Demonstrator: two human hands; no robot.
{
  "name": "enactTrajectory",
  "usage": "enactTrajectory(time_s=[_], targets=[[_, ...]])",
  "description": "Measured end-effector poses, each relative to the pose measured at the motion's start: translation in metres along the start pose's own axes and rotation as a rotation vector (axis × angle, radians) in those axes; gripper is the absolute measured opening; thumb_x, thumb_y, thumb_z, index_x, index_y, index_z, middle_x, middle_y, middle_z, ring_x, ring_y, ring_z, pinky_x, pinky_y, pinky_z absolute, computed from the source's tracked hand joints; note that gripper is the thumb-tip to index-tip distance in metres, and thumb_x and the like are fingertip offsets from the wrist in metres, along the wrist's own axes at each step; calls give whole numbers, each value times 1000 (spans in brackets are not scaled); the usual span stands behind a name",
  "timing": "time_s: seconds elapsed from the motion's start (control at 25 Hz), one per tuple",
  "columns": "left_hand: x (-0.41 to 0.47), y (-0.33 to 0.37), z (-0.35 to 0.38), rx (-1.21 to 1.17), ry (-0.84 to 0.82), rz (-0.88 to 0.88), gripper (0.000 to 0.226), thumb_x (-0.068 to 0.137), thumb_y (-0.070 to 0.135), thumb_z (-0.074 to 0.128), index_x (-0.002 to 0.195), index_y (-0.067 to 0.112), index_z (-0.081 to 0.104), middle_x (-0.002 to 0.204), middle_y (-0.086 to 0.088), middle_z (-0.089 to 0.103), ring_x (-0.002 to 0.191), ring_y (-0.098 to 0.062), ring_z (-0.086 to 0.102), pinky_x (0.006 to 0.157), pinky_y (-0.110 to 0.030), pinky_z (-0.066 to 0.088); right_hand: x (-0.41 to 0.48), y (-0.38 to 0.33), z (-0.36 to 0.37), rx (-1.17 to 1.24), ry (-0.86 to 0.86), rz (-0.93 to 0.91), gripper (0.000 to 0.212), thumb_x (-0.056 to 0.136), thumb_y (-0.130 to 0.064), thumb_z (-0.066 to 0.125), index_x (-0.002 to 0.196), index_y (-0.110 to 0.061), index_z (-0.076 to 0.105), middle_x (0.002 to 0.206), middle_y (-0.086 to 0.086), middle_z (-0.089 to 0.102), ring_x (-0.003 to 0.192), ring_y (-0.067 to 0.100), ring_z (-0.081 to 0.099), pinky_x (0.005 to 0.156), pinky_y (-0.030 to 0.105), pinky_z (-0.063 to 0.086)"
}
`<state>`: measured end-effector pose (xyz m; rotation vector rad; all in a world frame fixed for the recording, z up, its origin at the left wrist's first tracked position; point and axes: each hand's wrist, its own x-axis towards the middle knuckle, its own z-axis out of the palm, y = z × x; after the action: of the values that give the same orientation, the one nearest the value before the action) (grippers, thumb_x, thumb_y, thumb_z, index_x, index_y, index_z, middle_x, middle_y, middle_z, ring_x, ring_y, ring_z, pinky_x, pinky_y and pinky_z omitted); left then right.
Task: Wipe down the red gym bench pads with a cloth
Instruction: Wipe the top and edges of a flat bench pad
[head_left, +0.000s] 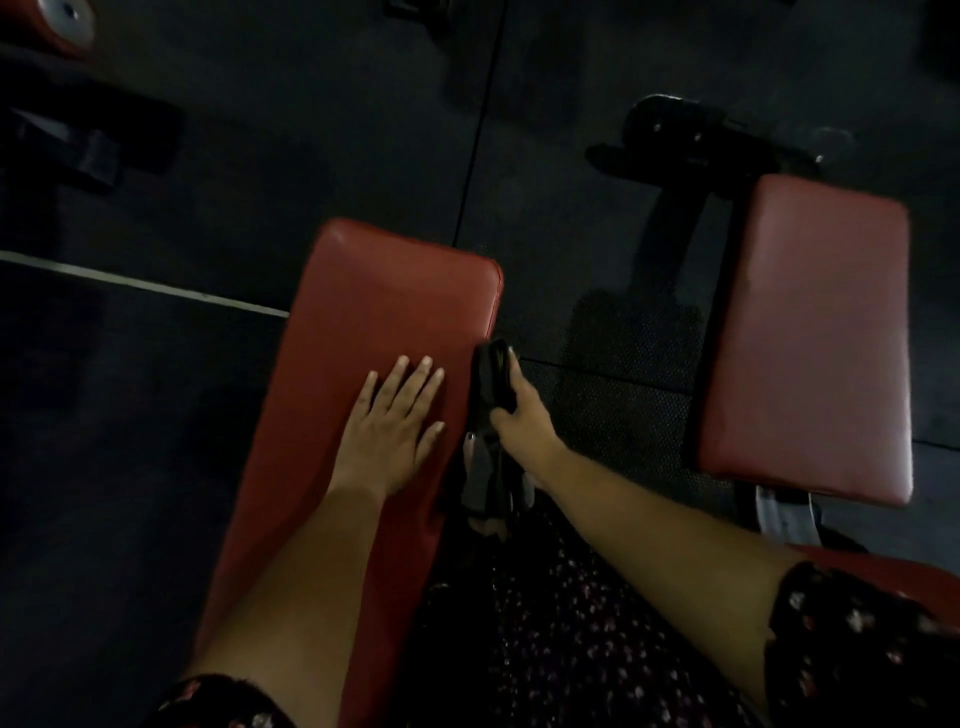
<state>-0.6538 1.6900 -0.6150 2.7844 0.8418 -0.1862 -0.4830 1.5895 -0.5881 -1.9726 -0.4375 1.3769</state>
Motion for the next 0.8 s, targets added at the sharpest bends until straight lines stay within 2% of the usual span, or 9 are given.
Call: enactTrajectory(time_s=[0.12, 0.2, 0.28, 0.36, 0.52, 0.6, 0.68, 0.8], targets=[[-20, -2, 0, 40, -7, 61, 60, 98, 46, 26, 153, 23, 24, 161, 2, 19, 146, -25, 23, 117, -52, 18, 43, -23, -14, -51, 140, -1, 83, 89, -4, 45, 153, -40, 7, 144, 5, 45, 123, 23, 51, 100, 29, 44], [-31, -2, 0, 54, -3, 60, 60, 97, 46, 28, 152, 22, 29, 160, 1, 18, 145, -26, 25, 116, -56, 22, 52, -20, -15, -90, 142, -18, 84, 89, -4, 45, 153, -40, 4, 143, 6, 46, 117, 24, 55, 88, 25, 45], [-42, 0, 1, 39, -10, 35, 60, 97, 45, 30, 152, 22, 31, 158, -1, 24, 143, -27, 27, 115, -57, 23, 33, 3, 2, -40, 101, -20, 87, 87, -8, 47, 151, -47, 2, 144, 4, 44, 114, 22, 56, 85, 25, 48], [-50, 6, 0, 22, -43, 1, 59, 98, 45, 30, 153, 23, 29, 157, -2, 30, 145, -26, 26, 116, -55, 22, -1, 40, 33, 36, 90, -4, 89, 82, -12, 47, 148, -53, 4, 142, 4, 46, 113, 22, 57, 87, 28, 51], [-70, 15, -2, 39, -120, -6, 63, 99, 43, 37, 155, 22, 19, 163, 2, 14, 149, -22, 16, 119, -50, 16, -74, 97, 89, -11, 57, -25, 92, 75, -23, 47, 145, -59, 1, 136, -5, 45, 123, 20, 47, 104, 46, 44], [-86, 15, 2, 50, -130, 8, 62, 100, 42, 37, 155, 23, 17, 163, 2, 14, 149, -22, 15, 119, -49, 16, -75, 89, 84, -35, 112, -66, 89, 81, -17, 49, 149, -51, 3, 139, -3, 42, 125, 19, 45, 107, 40, 41], [-106, 17, 9, 57, -99, -1, 59, 100, 43, 31, 154, 23, 21, 162, 1, 19, 148, -23, 20, 118, -50, 20, -49, 73, 62, -104, 147, -68, 86, 89, -6, 48, 152, -43, 3, 147, 5, 36, 126, 21, 45, 101, 30, 42], [-142, 21, 21, 79, -49, -1, 60, 98, 44, 24, 153, 21, 26, 162, 1, 16, 145, -24, 25, 116, -52, 27, -33, 53, 51, -115, 177, -111, 85, 90, -4, 45, 152, -43, 1, 148, 5, 36, 122, 21, 50, 97, 31, 47]])
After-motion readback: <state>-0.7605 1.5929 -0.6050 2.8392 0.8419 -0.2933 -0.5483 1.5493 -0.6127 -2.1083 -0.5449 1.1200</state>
